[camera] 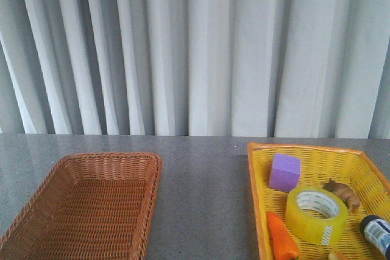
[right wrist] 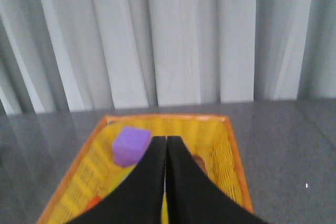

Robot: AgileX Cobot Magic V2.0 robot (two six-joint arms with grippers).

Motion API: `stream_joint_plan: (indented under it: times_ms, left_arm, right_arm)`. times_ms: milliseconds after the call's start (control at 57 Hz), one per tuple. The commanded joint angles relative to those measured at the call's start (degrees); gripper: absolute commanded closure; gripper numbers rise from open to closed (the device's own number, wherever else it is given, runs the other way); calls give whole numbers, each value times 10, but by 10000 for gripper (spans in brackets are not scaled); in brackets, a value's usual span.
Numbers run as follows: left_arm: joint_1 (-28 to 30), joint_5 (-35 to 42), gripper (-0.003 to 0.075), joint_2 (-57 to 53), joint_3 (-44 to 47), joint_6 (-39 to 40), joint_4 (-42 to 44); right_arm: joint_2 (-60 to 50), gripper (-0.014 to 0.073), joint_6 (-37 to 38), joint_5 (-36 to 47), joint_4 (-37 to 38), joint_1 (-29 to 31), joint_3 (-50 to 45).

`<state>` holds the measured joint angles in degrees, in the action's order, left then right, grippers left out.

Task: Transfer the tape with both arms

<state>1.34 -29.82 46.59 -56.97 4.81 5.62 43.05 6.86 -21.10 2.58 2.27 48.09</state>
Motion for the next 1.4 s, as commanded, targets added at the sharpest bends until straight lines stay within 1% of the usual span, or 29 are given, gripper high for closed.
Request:
stream_joint_plan:
  times_ms: [0, 175, 298, 386, 474, 614, 719, 772, 877, 965, 1018, 1070, 1246, 1386]
  left_arm:
    - [-4, -5, 726, 56, -56, 2, -5]
    - [-4, 38, 726, 107, -66, 2, -5]
    - [-4, 97, 726, 119, -66, 2, -5]
    - [-4, 131, 725, 119, -66, 2, -5]
    - [-4, 150, 722, 119, -66, 6, -13]
    - [-4, 146, 715, 119, -66, 6, -36]
    - [-5, 136, 698, 119, -66, 5, -53]
    - [-5, 128, 680, 119, -66, 5, -68]
    - [-5, 116, 637, 122, -66, 5, -94]
    - [-5, 104, 589, 132, -66, -1, -105]
    - [-5, 93, 553, 138, -66, -1, -105]
    - [-5, 83, 513, 144, -66, -1, -105]
    - [-5, 63, 371, 161, -66, -1, -105]
    - [-5, 60, 247, 176, -66, -1, -105]
  right_arm:
    - [53, 601, -1, 29, -2, 1, 31]
    - [95, 601, 0, 40, -54, 1, 31]
    - [100, 599, -6, 47, -60, 1, 31]
    - [100, 592, -40, 42, -58, 1, 31]
    - [104, 561, -82, 31, -65, 1, 32]
    - [105, 456, -113, 9, -85, 1, 32]
    - [105, 321, -139, 3, -89, 1, 32]
    - [105, 251, -141, 4, -91, 1, 32]
    - [107, 127, -138, 3, -93, 1, 32]
    - [110, 57, -138, -5, -93, 1, 32]
    - [114, 31, -138, -12, -93, 1, 32]
    - [119, 19, -137, -16, -93, 1, 32]
    - [129, 19, -137, -23, -92, 1, 32]
    - [130, 19, -137, 1, -91, 1, 32]
